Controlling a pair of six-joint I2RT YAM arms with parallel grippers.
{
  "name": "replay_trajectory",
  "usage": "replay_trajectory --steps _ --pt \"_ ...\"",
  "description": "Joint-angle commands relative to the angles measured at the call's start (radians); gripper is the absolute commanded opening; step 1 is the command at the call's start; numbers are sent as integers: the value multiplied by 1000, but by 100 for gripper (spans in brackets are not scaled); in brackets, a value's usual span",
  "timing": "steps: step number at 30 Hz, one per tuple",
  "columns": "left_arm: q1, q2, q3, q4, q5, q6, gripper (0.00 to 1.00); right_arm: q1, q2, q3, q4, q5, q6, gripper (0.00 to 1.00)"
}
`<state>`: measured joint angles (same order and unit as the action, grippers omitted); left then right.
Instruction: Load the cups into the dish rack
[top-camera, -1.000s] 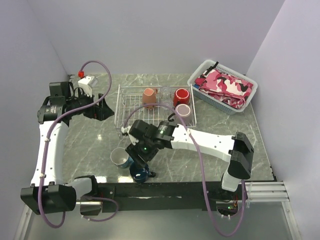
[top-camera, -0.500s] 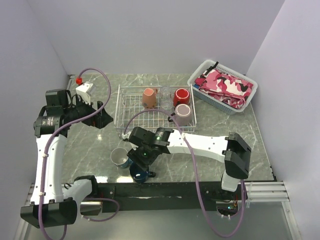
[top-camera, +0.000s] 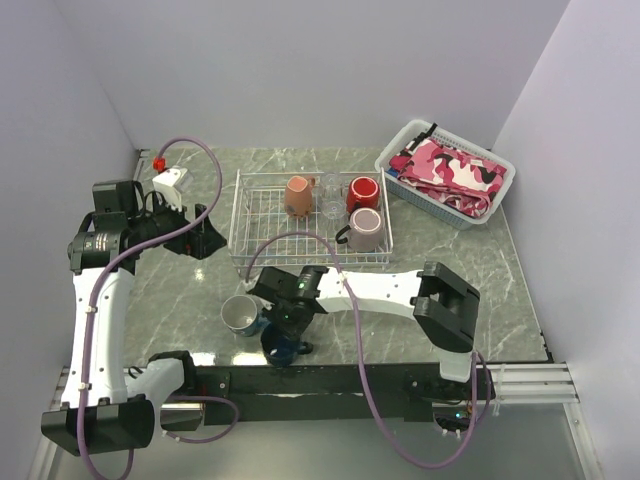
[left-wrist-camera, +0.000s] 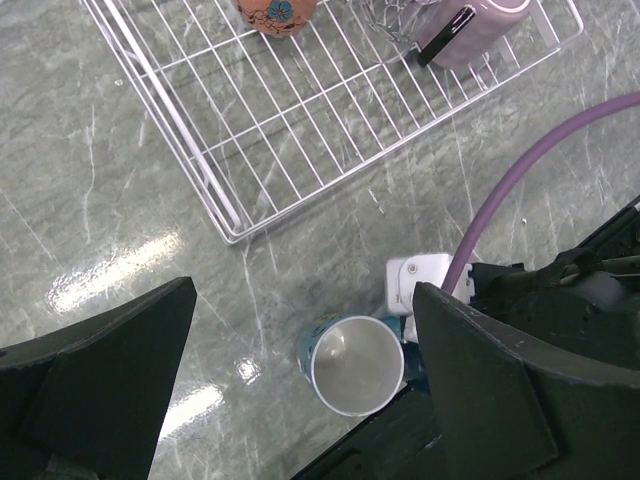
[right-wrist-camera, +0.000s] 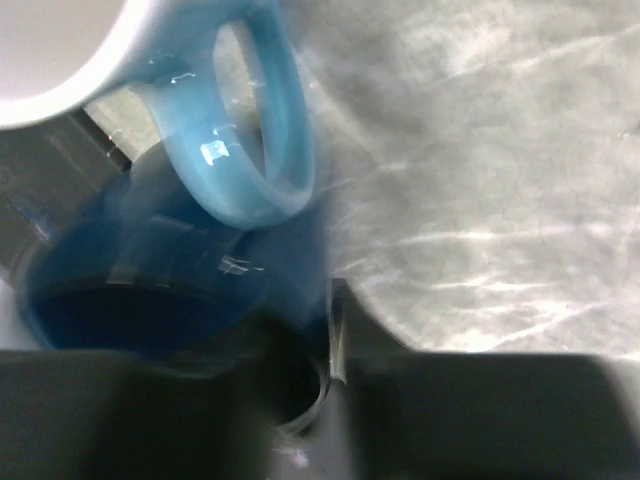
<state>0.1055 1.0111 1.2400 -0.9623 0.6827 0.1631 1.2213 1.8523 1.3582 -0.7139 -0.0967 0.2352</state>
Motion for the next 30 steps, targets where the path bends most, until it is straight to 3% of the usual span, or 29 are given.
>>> replay_trajectory --steps 1,2,11,16,18,19,22,23,26,27,30 --pt "3 -17 33 5 2 -17 97 -3 1 -30 65 3 -8 11" --pt "3 -16 35 10 2 -19 96 -5 -7 -36 67 3 -4 0" --pt "0 30 108 60 99 -111 96 -19 -244 -68 -60 68 39 0" --pt "0 63 185 109 222 -235 96 -80 -418 45 -215 83 88 0" --pt "-1 75 202 129 256 -290 96 -144 -488 144 -252 19 95 0" --pt "-1 78 216 151 258 -318 96 -239 -507 183 -252 -16 99 0" --pt "-6 84 219 279 281 -439 96 -420 -544 307 -171 -281 147 0" --pt "-13 81 211 374 281 -476 96 -525 -526 333 -112 -347 163 0" --pt "-62 124 211 465 278 -569 96 -661 -428 444 -9 -572 232 0" --pt "-81 147 243 470 275 -570 96 -687 -398 478 28 -700 295 0" --pt "-125 239 300 511 282 -582 96 -749 -282 522 203 -846 456 0"
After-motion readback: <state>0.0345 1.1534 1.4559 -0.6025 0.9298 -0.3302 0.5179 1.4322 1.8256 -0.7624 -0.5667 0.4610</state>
